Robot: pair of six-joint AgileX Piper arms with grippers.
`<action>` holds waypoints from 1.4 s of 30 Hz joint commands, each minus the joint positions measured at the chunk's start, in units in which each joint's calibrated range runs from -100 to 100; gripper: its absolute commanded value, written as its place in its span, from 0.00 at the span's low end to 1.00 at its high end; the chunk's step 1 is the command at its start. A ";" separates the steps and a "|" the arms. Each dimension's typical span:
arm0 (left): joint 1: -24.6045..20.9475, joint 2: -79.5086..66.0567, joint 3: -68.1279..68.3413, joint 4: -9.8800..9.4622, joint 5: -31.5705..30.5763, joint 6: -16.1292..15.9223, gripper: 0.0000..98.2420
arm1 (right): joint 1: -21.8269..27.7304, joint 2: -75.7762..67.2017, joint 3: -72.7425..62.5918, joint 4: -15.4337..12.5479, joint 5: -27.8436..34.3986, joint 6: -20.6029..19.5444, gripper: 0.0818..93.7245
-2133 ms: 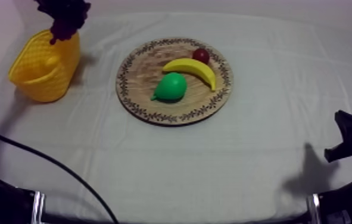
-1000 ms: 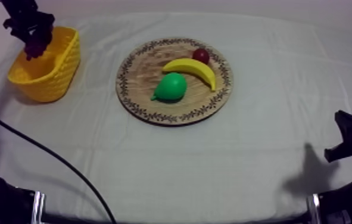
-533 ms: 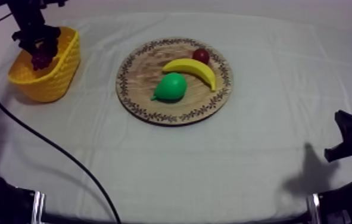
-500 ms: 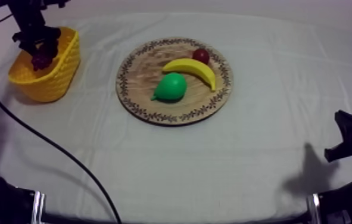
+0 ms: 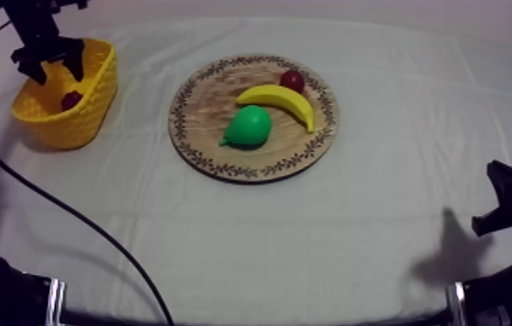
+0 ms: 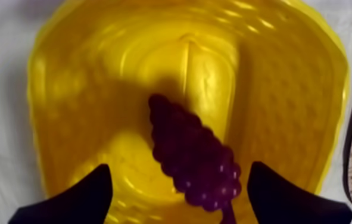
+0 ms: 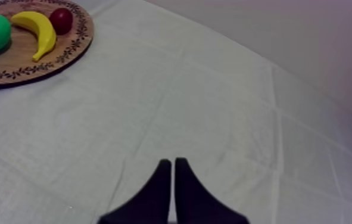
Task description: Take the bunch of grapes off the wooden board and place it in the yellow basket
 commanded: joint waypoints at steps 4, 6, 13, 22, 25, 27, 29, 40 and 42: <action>0.02 -8.11 7.30 0.81 -4.69 0.54 0.73 | -0.02 0.00 0.00 -0.01 0.02 -0.01 0.00; 0.25 -11.93 11.06 0.94 -7.16 0.80 0.69 | -0.02 0.00 0.00 -0.01 0.02 -0.01 0.00; 1.53 -25.89 25.53 1.07 -15.37 1.55 0.59 | -0.02 0.00 0.00 -0.01 0.02 -0.01 0.00; 2.13 -44.15 43.72 1.09 -26.00 0.97 0.51 | -0.02 0.00 0.00 -0.01 0.02 -0.01 0.00; 2.26 -50.46 49.98 1.02 -31.36 0.70 0.43 | -0.02 0.00 0.00 -0.01 0.02 -0.02 0.00; 2.33 -55.19 54.37 1.04 -35.40 0.50 0.37 | -0.02 0.00 0.00 -0.01 0.02 -0.03 0.00; 2.39 -60.66 59.33 1.08 -40.17 0.36 0.31 | -0.02 0.00 0.00 -0.01 0.02 -0.02 0.00; 1.58 -88.33 83.81 -2.10 -53.50 6.79 0.01 | -0.02 0.00 0.00 -0.01 0.02 -0.02 0.00; 1.54 -91.78 86.79 -2.42 -53.28 7.39 0.01 | -0.02 0.00 0.00 -0.01 0.02 -0.01 0.00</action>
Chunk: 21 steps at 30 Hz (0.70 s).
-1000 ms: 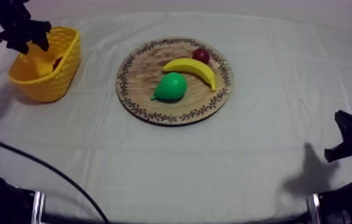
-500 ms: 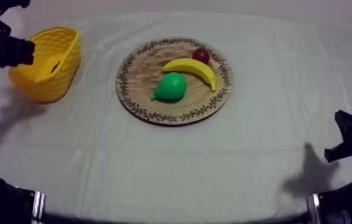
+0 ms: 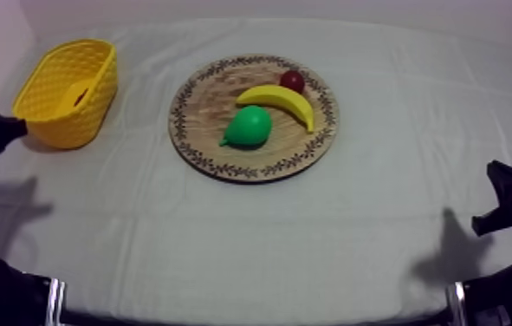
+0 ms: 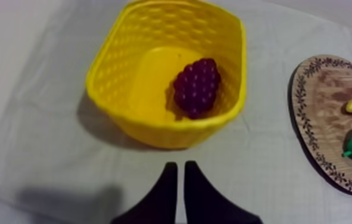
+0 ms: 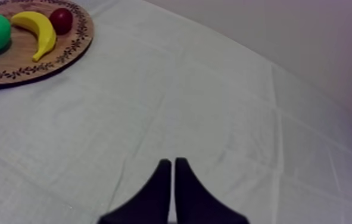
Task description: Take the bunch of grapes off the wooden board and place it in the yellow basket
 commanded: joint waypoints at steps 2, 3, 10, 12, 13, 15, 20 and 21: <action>-0.04 -10.09 7.97 -0.27 0.59 1.05 0.00 | -0.02 0.00 0.00 -0.01 0.03 0.13 0.00; -0.07 -11.70 9.31 -0.35 0.86 1.43 0.00 | -0.02 0.00 0.00 -0.01 0.03 0.13 0.00; -0.40 -22.10 16.21 0.16 2.17 4.05 0.00 | -0.02 0.00 0.00 -0.01 0.03 0.11 0.00; -0.65 -24.62 17.27 0.79 2.24 3.05 0.00 | -0.02 0.00 0.00 -0.01 0.03 0.12 0.00; -0.73 -25.69 17.74 1.04 2.07 2.33 0.00 | -0.02 0.00 0.00 -0.01 0.03 0.12 0.00; -0.91 -27.64 19.14 1.38 1.04 1.28 0.00 | -0.02 0.00 0.00 -0.01 0.03 0.13 0.00; -1.36 -32.45 20.36 1.63 0.85 2.53 0.00 | -0.07 0.00 0.00 -0.01 0.03 0.11 0.00; -1.45 -33.35 20.44 1.65 0.85 3.03 0.00 | -0.07 0.00 0.00 -0.01 0.03 0.12 0.00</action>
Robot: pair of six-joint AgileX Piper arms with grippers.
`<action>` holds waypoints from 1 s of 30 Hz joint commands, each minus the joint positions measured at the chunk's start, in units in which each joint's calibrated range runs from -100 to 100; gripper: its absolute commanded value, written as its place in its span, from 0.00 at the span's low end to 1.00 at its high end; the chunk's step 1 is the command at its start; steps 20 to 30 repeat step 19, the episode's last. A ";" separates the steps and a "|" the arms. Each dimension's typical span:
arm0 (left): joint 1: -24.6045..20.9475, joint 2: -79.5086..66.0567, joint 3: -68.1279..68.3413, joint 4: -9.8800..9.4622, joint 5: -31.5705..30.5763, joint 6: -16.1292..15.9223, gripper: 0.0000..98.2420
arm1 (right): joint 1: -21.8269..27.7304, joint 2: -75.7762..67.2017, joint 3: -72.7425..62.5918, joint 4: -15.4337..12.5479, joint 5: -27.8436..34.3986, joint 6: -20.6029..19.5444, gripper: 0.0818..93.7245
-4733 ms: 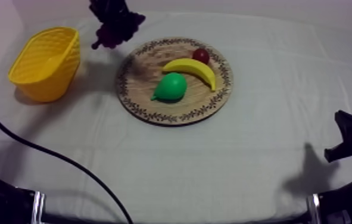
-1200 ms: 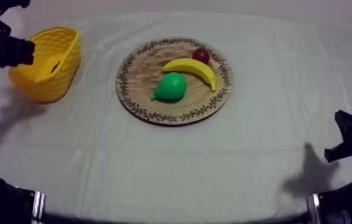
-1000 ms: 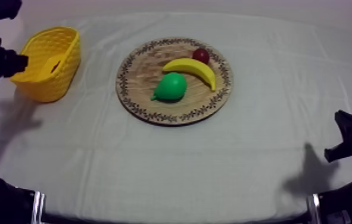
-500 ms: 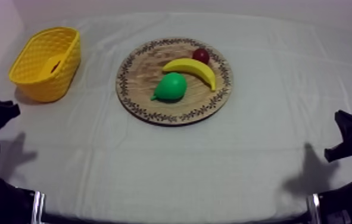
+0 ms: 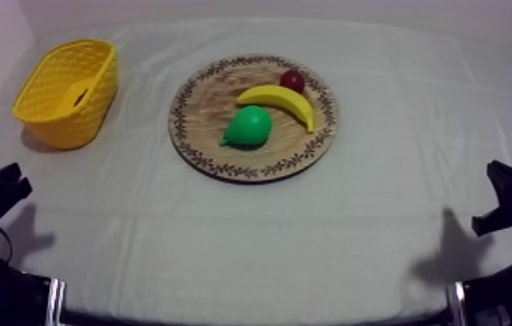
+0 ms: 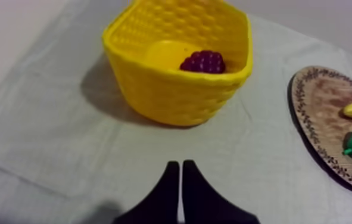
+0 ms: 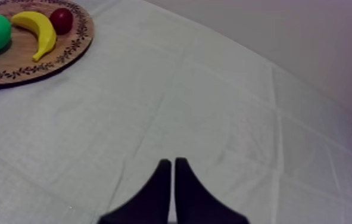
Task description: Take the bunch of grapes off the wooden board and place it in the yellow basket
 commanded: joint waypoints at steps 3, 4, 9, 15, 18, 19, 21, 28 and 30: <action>-0.38 -4.17 0.20 0.06 -0.01 3.00 0.00 | -0.06 0.00 0.00 -0.01 0.03 -0.01 0.00; -0.50 -5.24 0.26 0.06 -0.01 3.24 0.00 | -0.06 0.00 0.00 -0.01 0.03 0.00 0.00; -0.74 -10.15 0.90 0.14 -0.26 3.78 0.00 | -0.11 0.00 0.00 -0.01 0.03 0.01 0.00; -1.28 -11.34 1.48 0.21 -0.48 4.13 0.00 | -0.14 0.00 0.00 -0.01 0.03 0.01 0.00; -1.86 -11.46 1.59 0.21 -0.60 4.07 0.00 | -0.14 0.00 0.00 -0.01 0.03 0.01 0.00; -1.95 -11.47 1.61 0.21 -0.61 4.07 0.00 | -0.14 0.00 0.00 -0.01 0.03 0.01 0.00; -1.95 -11.47 1.61 0.21 -0.61 4.07 0.00 | -0.14 0.00 0.00 -0.01 0.03 0.01 0.00; -1.95 -11.47 1.61 0.21 -0.61 4.07 0.00 | -0.14 0.00 0.00 -0.01 0.03 0.01 0.00; -1.95 -11.47 1.61 0.21 -0.61 4.07 0.00 | -0.14 0.00 0.00 -0.01 0.03 0.01 0.00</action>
